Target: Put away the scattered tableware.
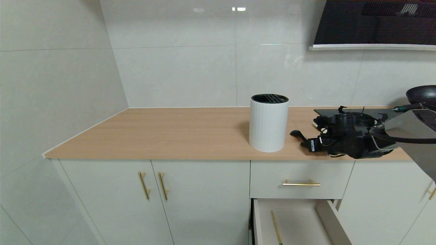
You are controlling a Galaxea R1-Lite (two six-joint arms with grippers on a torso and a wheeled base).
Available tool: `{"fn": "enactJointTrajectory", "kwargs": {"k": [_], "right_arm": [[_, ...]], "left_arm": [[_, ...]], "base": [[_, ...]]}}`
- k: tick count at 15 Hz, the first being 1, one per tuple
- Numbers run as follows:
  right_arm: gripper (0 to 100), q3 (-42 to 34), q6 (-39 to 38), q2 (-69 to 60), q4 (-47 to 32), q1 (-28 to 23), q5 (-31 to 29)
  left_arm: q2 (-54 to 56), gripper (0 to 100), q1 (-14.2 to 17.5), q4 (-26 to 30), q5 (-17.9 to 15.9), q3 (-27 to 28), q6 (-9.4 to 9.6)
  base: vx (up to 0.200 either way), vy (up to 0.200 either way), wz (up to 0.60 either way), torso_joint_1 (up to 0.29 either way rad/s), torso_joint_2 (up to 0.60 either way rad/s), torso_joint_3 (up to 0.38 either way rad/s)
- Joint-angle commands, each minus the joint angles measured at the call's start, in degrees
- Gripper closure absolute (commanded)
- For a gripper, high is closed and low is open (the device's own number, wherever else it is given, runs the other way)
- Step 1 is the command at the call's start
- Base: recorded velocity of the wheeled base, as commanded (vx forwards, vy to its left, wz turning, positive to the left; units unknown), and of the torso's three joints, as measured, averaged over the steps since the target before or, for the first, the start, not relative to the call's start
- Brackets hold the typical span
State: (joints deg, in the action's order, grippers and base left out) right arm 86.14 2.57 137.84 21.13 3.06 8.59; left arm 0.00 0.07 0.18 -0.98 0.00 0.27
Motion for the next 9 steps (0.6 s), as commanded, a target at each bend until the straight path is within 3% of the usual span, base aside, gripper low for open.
{"fn": "enactJointTrajectory", "kwargs": {"k": [1,9], "right_arm": [[100,-0.01,0.06,0.33,-0.12,0.19,0.02],[100,-0.71,-2.75,-2.58,-0.3,0.37,-2.09]], "left_arm": [[0.0,0,0.01,-0.01,0.01,0.0,0.0],[0.0,0,0.01,-0.01,0.01,0.0,0.0]], "base": [[0.0,0.0,0.0,0.0,0.0,0.0],[0.0,0.0,0.0,0.0,0.0,0.0]]}}
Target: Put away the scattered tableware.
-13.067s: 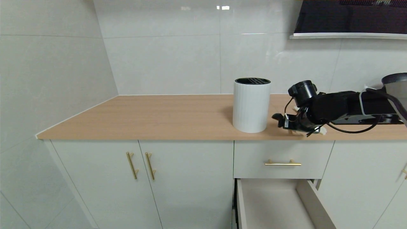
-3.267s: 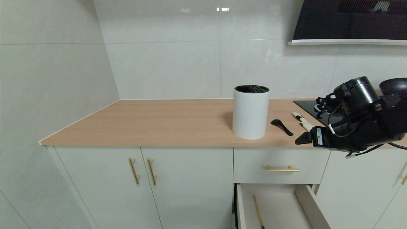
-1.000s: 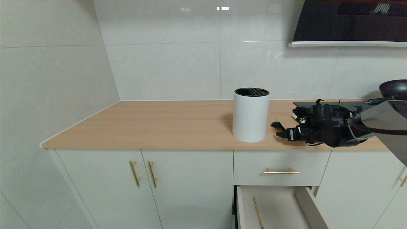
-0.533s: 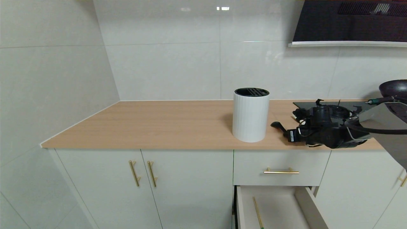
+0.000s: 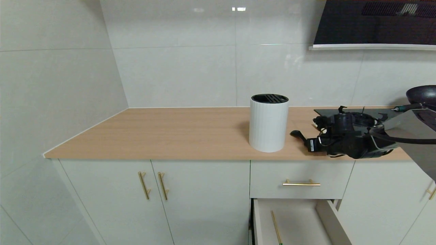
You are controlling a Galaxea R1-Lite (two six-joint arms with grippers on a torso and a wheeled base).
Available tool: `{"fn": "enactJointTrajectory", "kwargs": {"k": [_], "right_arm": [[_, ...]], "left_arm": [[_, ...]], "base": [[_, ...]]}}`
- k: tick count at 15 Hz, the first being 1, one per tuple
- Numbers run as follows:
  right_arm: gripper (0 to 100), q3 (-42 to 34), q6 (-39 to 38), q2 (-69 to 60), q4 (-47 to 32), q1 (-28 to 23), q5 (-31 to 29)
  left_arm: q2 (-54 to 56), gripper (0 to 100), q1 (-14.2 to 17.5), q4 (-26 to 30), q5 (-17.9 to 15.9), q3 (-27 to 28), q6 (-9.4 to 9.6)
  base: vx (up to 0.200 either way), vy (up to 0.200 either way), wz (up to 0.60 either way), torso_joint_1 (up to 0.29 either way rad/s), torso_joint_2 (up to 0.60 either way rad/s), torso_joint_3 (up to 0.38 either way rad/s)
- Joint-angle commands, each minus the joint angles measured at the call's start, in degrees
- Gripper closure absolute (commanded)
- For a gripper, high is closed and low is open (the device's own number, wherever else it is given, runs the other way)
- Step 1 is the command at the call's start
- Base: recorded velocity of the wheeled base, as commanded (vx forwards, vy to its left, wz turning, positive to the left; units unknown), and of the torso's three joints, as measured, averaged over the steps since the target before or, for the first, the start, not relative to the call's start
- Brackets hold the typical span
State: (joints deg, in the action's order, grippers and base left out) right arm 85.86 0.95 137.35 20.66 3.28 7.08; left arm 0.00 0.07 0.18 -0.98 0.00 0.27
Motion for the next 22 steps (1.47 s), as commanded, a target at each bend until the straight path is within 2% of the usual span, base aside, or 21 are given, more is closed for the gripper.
{"fn": "enactJointTrajectory", "kwargs": {"k": [1,3,7,13,18,22], "right_arm": [[100,-1.4,-3.15,-4.11,-0.27,0.15,-1.46],[100,-6.49,-4.91,-10.79,-0.36,0.15,-1.55],[100,-22.66,-6.22,-27.4,-1.06,1.12,-1.9],[100,-42.26,-5.96,-41.2,-2.47,1.03,-1.46],[100,-49.47,-5.87,-42.78,-1.85,3.22,-1.37],[100,-50.09,-5.87,-36.01,0.25,5.95,-2.07]], "left_arm": [[0.0,0,0.01,-0.01,0.01,0.0,0.0],[0.0,0,0.01,-0.01,0.01,0.0,0.0],[0.0,0,0.01,-0.01,0.01,0.0,0.0],[0.0,0,0.01,-0.01,0.01,0.0,0.0],[0.0,0,0.01,-0.01,0.01,0.0,0.0],[0.0,0,0.01,-0.01,0.01,0.0,0.0]], "base": [[0.0,0.0,0.0,0.0,0.0,0.0],[0.0,0.0,0.0,0.0,0.0,0.0],[0.0,0.0,0.0,0.0,0.0,0.0],[0.0,0.0,0.0,0.0,0.0,0.0],[0.0,0.0,0.0,0.0,0.0,0.0],[0.0,0.0,0.0,0.0,0.0,0.0]]}}
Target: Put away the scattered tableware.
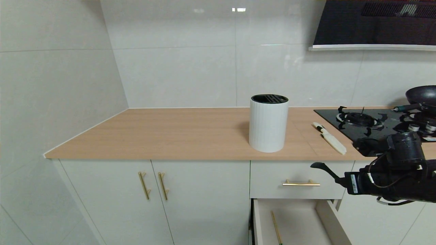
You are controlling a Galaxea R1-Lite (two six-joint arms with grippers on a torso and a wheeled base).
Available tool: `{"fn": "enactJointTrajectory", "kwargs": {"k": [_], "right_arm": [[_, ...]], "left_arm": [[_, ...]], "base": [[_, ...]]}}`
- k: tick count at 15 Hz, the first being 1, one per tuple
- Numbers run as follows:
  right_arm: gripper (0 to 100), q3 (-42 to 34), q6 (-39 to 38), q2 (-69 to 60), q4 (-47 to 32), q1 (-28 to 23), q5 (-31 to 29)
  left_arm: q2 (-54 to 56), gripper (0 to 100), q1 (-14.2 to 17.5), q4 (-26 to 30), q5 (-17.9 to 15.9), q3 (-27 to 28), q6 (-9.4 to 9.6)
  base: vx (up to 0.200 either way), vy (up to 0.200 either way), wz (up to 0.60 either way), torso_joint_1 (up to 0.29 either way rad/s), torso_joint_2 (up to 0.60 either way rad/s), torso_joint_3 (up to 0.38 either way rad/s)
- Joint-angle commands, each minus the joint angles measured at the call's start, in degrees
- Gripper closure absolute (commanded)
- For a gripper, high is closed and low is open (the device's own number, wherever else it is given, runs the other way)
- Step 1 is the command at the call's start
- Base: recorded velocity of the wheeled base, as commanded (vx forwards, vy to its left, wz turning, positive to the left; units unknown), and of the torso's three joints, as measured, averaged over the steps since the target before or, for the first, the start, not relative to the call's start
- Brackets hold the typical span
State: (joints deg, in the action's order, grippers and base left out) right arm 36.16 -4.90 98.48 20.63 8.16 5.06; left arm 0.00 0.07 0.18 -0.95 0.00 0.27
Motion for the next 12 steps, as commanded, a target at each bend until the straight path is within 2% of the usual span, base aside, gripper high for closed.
{"fn": "enactJointTrajectory", "kwargs": {"k": [1,4,12], "right_arm": [[100,-1.26,-0.02,3.3,0.99,1.51,-0.49],[100,-2.41,0.07,4.44,3.81,1.69,-0.93],[100,-2.67,0.07,7.17,5.48,1.69,-1.19]], "left_arm": [[0.0,0,0.01,-0.01,-0.02,0.0,0.0],[0.0,0,0.01,-0.01,-0.02,0.0,0.0],[0.0,0,0.01,-0.01,-0.02,0.0,0.0]], "base": [[0.0,0.0,0.0,0.0,0.0,0.0],[0.0,0.0,0.0,-0.118,0.26,0.159],[0.0,0.0,0.0,-0.194,0.47,0.274]]}}
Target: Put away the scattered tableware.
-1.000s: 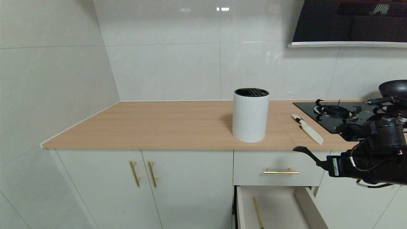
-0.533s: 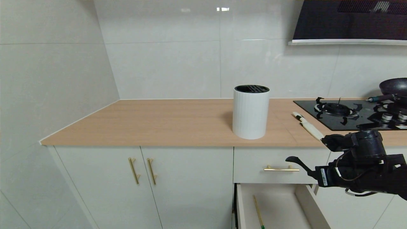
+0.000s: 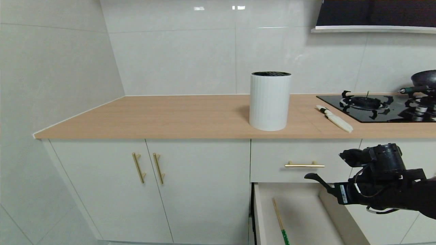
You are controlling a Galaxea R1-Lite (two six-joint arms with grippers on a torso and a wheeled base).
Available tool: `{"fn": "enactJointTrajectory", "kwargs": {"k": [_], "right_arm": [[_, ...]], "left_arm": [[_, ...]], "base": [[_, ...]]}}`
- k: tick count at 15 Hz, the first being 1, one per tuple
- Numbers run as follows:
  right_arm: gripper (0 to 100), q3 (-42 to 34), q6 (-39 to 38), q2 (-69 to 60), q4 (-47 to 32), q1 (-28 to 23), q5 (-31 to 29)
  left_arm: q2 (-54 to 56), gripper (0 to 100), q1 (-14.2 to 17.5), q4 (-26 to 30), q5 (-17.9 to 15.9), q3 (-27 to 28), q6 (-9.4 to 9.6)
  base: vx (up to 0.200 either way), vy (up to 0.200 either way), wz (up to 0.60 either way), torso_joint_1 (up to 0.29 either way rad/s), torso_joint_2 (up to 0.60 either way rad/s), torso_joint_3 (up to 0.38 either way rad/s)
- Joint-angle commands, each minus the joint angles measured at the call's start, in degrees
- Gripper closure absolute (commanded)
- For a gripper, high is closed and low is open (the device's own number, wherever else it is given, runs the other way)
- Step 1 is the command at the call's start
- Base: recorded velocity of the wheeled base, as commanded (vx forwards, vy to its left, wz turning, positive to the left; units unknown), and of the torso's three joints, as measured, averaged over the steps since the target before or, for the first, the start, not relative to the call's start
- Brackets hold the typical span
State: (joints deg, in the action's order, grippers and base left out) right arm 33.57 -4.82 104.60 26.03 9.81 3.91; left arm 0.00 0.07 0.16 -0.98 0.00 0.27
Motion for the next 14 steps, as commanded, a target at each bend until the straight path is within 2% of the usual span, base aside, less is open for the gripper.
{"fn": "enactJointTrajectory", "kwargs": {"k": [1,9,12,14], "right_arm": [[100,-0.26,-0.02,1.58,0.78,0.03,-0.22],[100,-1.4,0.86,4.21,4.12,0.12,-0.31],[100,-1.23,0.86,5.53,4.73,0.12,-0.31],[100,-1.58,0.77,9.14,10.18,0.21,-0.66]], "left_arm": [[0.0,0,0.01,0.02,0.01,0.0,0.0],[0.0,0,0.01,0.02,0.01,0.0,0.0],[0.0,0,0.01,0.02,0.01,0.0,0.0],[0.0,0,0.01,0.02,0.01,0.0,0.0]], "base": [[0.0,0.0,0.0,-0.173,0.49,0.286],[0.0,0.0,0.0,-0.146,0.46,0.302],[0.0,0.0,0.0,0.024,0.05,0.016],[0.0,0.0,0.0,-0.073,0.13,0.105]]}}
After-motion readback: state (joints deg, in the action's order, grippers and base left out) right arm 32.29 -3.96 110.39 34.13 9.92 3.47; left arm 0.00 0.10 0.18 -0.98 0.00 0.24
